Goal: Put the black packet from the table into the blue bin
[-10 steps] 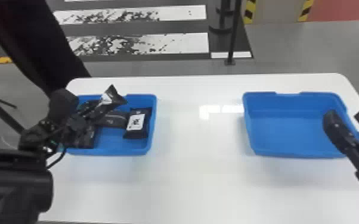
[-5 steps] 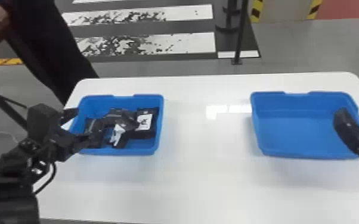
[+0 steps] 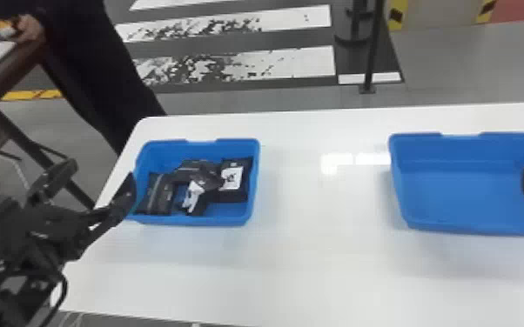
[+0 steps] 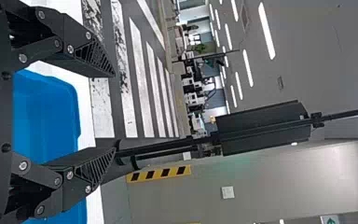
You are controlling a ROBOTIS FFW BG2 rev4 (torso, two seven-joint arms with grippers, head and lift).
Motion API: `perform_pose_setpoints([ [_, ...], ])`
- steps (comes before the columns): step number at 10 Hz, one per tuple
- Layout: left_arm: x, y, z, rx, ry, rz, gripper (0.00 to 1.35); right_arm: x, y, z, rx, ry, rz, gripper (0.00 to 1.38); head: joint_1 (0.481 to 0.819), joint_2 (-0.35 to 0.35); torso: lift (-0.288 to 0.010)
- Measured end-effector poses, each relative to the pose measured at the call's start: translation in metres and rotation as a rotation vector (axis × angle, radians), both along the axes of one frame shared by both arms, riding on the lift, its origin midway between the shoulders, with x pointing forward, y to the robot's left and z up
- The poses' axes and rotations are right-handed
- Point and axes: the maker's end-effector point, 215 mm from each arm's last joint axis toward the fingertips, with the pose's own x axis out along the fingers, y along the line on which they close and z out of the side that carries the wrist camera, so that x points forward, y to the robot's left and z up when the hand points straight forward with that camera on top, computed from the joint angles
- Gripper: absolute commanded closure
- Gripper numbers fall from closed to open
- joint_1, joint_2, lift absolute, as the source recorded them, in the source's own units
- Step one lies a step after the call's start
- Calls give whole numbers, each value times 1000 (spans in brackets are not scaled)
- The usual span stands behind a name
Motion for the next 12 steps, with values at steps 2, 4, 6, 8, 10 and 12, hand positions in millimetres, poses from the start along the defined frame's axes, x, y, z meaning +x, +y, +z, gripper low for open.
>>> perform_pose_setpoints([
  [2,-20,-29,20,-101,-89,18,156,-4,-3,0,-6,6,-4,502,695,148,-110],
  [4,-38,-54,35,-185,-131,45,156,-9,-4,-2,-7,14,-6,502,695,105,-110],
  [6,-44,-66,37,-240,-148,52,156,-13,-4,-3,-8,23,-6,502,695,88,-110],
  [8,-45,-68,38,-250,-152,55,156,-14,-5,-3,-10,22,-7,502,695,82,-110],
  [10,-45,-70,39,-265,-158,50,156,-13,-5,-2,-12,21,-8,502,695,78,-110],
  [12,-43,-71,41,-278,-161,45,157,-12,-6,-1,-14,18,-8,502,695,75,-110],
])
